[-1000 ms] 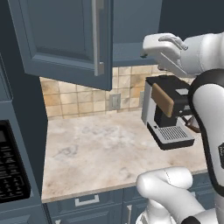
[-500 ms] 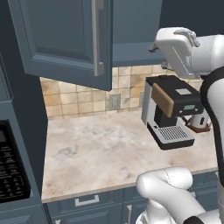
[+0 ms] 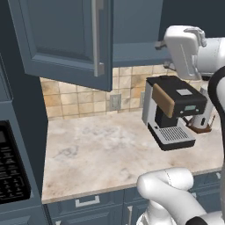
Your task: Open the cabinet, pick the kettle from the cabinet, and place it in the sink.
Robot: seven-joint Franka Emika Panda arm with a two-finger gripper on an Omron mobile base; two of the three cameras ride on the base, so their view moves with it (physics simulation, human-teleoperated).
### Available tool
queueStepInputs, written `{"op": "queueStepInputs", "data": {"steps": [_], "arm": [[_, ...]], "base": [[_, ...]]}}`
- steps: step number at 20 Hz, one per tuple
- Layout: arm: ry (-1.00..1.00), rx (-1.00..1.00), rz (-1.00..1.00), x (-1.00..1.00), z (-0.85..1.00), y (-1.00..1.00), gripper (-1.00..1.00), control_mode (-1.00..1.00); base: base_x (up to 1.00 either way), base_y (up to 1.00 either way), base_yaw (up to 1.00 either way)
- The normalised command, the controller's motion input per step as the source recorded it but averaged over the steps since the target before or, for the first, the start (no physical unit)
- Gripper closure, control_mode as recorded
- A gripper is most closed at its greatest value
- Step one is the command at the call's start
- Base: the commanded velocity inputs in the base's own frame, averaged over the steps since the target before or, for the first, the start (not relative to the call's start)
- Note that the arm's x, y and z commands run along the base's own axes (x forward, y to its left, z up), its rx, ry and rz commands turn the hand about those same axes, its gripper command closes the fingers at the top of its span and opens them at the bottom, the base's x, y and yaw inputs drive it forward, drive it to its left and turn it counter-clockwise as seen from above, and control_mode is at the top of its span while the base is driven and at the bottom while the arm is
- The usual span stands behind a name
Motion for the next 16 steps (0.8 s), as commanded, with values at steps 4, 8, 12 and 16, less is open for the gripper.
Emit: {"op": "queueStepInputs", "data": {"steps": [4,8,12,16], "arm": [[0.06,0.08,0.03,0.24,0.00,0.00,-1.00,-1.00],[0.05,0.06,0.05,0.22,0.01,0.00,-1.00,-1.00],[0.06,0.06,0.05,0.24,0.00,0.04,-1.00,-1.00],[0.07,0.04,0.06,0.27,0.00,0.19,-1.00,-1.00]], "base": [[0.00,0.00,0.00],[0.00,0.00,0.00],[0.00,0.00,0.00],[0.00,0.00,0.00]]}}
